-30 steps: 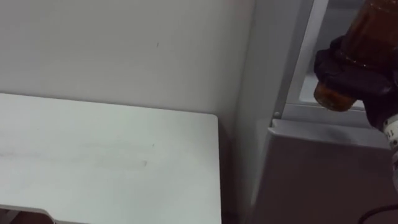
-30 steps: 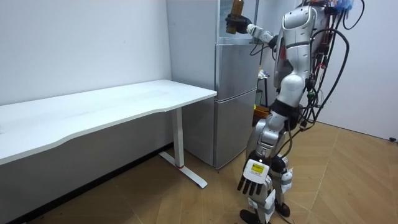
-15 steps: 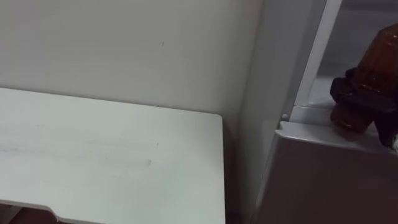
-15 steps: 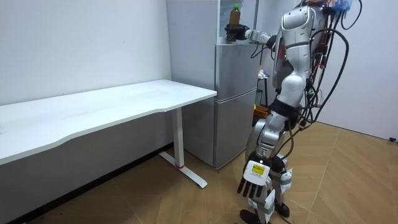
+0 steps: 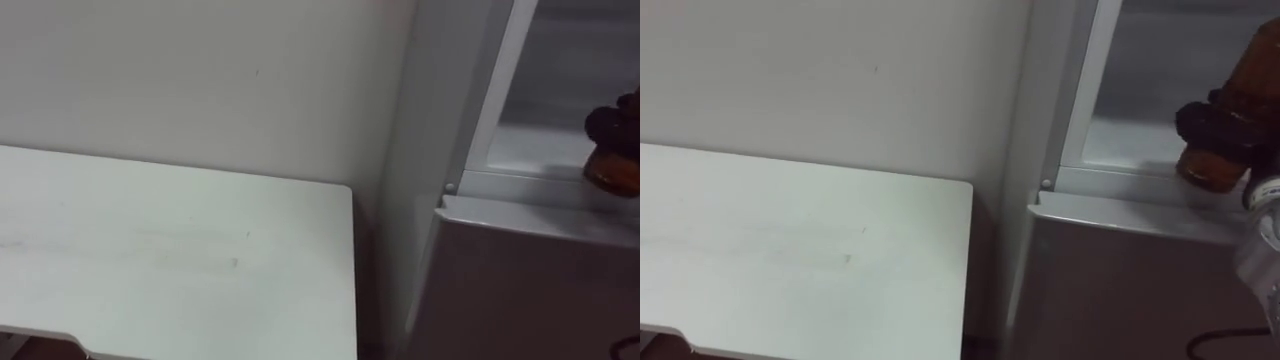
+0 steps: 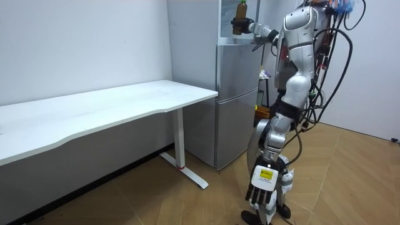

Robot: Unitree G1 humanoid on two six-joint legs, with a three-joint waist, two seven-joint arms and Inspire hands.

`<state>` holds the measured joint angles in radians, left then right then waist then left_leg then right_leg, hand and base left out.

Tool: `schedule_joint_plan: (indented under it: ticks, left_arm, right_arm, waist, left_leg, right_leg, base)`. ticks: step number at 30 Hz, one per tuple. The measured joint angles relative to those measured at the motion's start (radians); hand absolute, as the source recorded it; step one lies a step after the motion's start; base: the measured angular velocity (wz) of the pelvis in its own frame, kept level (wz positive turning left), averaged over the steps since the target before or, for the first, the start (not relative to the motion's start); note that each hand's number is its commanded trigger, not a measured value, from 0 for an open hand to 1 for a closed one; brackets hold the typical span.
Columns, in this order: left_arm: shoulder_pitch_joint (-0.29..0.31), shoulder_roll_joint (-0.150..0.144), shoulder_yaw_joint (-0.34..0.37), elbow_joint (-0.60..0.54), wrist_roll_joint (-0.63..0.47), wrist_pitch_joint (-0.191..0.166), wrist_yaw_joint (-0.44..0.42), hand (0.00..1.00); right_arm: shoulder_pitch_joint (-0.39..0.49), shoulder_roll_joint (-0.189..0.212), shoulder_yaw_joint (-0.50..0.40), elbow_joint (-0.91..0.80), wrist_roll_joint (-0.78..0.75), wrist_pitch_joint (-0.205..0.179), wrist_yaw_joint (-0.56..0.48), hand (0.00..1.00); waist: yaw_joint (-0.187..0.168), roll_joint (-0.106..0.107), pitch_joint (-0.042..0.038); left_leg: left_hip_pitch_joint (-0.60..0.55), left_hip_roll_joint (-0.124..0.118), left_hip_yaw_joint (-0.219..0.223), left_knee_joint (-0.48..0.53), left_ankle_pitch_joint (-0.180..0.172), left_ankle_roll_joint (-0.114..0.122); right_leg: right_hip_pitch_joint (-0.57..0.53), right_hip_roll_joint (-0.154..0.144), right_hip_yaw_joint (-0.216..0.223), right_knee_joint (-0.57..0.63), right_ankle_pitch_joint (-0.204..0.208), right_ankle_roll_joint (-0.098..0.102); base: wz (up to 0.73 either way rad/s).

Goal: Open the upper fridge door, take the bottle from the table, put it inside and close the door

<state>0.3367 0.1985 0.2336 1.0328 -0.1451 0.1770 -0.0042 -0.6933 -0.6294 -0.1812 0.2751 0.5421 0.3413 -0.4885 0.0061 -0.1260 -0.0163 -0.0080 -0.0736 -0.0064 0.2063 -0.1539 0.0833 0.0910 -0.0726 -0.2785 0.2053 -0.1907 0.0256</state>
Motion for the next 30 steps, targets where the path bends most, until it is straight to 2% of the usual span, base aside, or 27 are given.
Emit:
schedule_joint_plan:
  ticks: [3, 8, 12, 16, 22, 25, 27, 28, 29, 30]
  left_arm:
    - [0.005, 0.007, -0.001, 0.003, 0.0, 0.0, 0.0, 0.0]
    - [0.006, 0.015, -0.001, 0.006, 0.001, 0.002, -0.002, 0.0]
    - [0.008, 0.014, -0.001, -0.011, 0.0, 0.024, -0.007, 0.0]
    - [0.008, 0.015, -0.001, -0.014, 0.0, 0.031, 0.0, 0.0]
    - [0.022, 0.015, 0.0, -0.014, 0.0, 0.043, 0.022, 0.0]
    - [0.035, 0.015, 0.0, -0.014, -0.003, 0.045, 0.024, 0.0]
    - [0.048, 0.016, 0.001, -0.021, -0.01, 0.056, 0.03, 0.0]
    - [0.053, 0.016, 0.002, -0.024, -0.02, 0.057, 0.034, 0.0]
    - [0.059, 0.018, 0.003, -0.029, -0.021, 0.057, 0.037, 0.0]
    - [0.062, 0.018, 0.002, -0.029, -0.024, 0.057, 0.039, 0.0]
  right_arm:
    - [-0.016, -0.022, 0.001, 0.001, 0.001, 0.0, -0.023, 1.0]
    - [-0.018, -0.023, 0.009, 0.013, 0.013, 0.0, -0.022, 1.0]
    - [-0.018, -0.023, 0.034, 0.046, 0.022, 0.002, -0.01, 1.0]
    - [-0.019, -0.023, 0.056, 0.104, 0.007, 0.01, 0.01, 1.0]
    - [-0.023, -0.037, 0.083, 0.135, 0.001, 0.008, 0.022, 1.0]
    - [-0.024, -0.045, 0.084, 0.155, -0.01, 0.003, 0.019, 1.0]
    - [-0.025, -0.045, 0.083, 0.191, -0.013, -0.013, 0.018, 1.0]
    - [-0.025, -0.045, 0.084, 0.197, -0.011, -0.013, 0.014, 1.0]
    - [-0.027, -0.049, 0.083, 0.212, -0.003, -0.02, 0.012, 1.0]
    - [-0.039, -0.049, 0.083, 0.241, -0.002, -0.033, 0.013, 1.0]
  waist:
    - [0.003, -0.007, -0.0001]
    - [0.028, -0.009, 0.0013]
    - [0.032, -0.008, 0.0018]
    - [0.033, -0.006, 0.0015]
    - [0.069, 0.0, 0.0015]
    - [0.092, -0.002, 0.0031]
    - [0.105, -0.004, 0.0072]
    - [0.105, -0.003, 0.0084]
    - [0.107, -0.007, 0.0055]
    - [0.11, -0.005, 0.0086]
  left_leg:
    - [0.006, 0.0, -0.002, 0.0, -0.001, 0.0]
    - [0.012, 0.001, -0.001, 0.001, -0.006, -0.002]
    - [-0.004, 0.001, -0.009, 0.02, -0.011, -0.001]
    - [-0.021, -0.003, -0.028, 0.034, -0.016, -0.001]
    - [-0.031, -0.003, -0.031, 0.03, -0.014, -0.002]
    - [-0.029, -0.002, -0.031, 0.031, -0.013, -0.002]
    - [-0.023, -0.003, -0.045, 0.032, -0.014, -0.003]
    - [-0.026, -0.005, -0.052, 0.032, -0.014, -0.003]
    - [-0.033, -0.006, -0.061, 0.035, -0.014, -0.004]
    - [-0.041, -0.006, -0.067, 0.042, -0.016, -0.005]
  right_leg:
    - [0.008, 0.0, -0.002, -0.002, 0.0, 0.0]
    - [0.015, -0.001, -0.027, -0.002, 0.0, 0.0]
    - [0.012, 0.0, -0.032, -0.002, 0.0, 0.0]
    - [0.007, 0.001, -0.03, -0.002, 0.0, 0.0]
    - [-0.003, 0.001, -0.033, -0.002, 0.0, 0.0]
    - [0.0, 0.0, -0.06, -0.003, 0.0, 0.0]
    - [0.013, -0.001, -0.09, -0.005, 0.0, 0.0]
    - [0.014, -0.001, -0.093, -0.005, 0.0, 0.0]
    - [0.013, 0.0, -0.096, -0.006, 0.0, 0.0]
    - [0.011, 0.001, -0.096, -0.006, 0.0, 0.0]
  base:
    - [0.04]
    - [-0.01]
    - [0.06]
    - [0.14]
    - [0.01]
    - [0.02]
    - [0.15]
    - [0.25]
    - [0.22]
    - [0.21]
